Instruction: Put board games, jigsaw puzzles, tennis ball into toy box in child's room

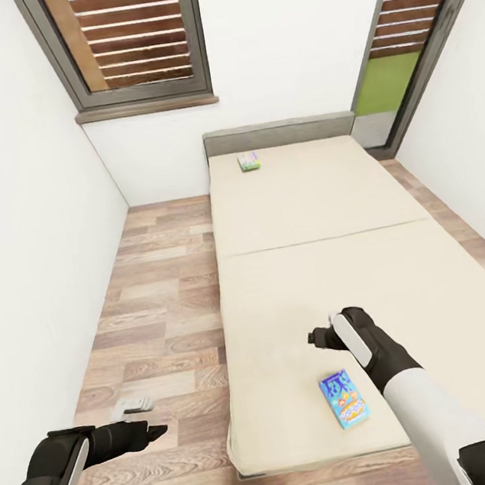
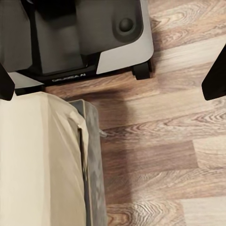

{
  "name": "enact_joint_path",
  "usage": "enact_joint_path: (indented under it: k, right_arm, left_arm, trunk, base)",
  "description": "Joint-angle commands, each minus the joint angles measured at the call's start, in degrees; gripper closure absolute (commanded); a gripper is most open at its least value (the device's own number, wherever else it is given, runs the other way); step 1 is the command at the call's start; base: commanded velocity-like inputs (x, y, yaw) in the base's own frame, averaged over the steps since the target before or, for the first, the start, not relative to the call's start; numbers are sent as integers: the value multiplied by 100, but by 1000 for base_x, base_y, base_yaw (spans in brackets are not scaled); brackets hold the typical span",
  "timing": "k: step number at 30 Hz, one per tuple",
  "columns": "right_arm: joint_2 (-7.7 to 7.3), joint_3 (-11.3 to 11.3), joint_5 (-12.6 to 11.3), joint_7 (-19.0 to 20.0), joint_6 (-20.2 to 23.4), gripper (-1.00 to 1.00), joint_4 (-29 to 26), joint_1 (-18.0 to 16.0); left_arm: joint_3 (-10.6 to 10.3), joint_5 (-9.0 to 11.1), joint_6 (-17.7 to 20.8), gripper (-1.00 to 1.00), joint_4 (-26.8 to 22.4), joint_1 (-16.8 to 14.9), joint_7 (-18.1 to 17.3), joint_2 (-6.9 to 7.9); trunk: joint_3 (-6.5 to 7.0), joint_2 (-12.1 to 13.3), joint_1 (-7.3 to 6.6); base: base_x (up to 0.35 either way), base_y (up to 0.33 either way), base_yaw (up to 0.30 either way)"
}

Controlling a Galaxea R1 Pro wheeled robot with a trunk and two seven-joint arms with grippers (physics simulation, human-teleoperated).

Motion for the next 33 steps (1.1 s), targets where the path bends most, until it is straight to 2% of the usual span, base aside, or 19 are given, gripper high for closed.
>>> enact_joint_path:
  k: [1, 7, 12, 24, 33]
  right_arm:
    - [-4, 14, 23, -58, 11, -100, -1, -53]
    - [3, 1, 334, -52, 11, -100, 9, -127]
    - [14, -13, 464, -50, 6, -100, 27, -144]
    - [8, 1, 526, -44, -89, -100, 74, -152]
    - [10, 3, 538, -40, -102, -100, 165, -153]
  left_arm:
    - [6, 2, 37, -100, -4, -3, -20, 0]
    - [7, 1, 36, -100, -5, -3, -20, 1]
    - [12, 1, 35, -100, -5, -3, -20, 6]
    - [7, 1, 33, -100, -2, -3, -19, 0]
    - [6, 1, 33, -100, -5, -3, -20, 0]
  trunk:
    - [-15, -5, 1]
    - [-71, -5, 1]
    - [-117, -5, 1]
    - [-229, -5, 1]
    - [-313, -5, 1]
  base:
    - [0, 0, 0]
    - [0, 0, 0]
    - [6, 0, 0]
    - [133, 42, 0]
    - [36, 10, 0]
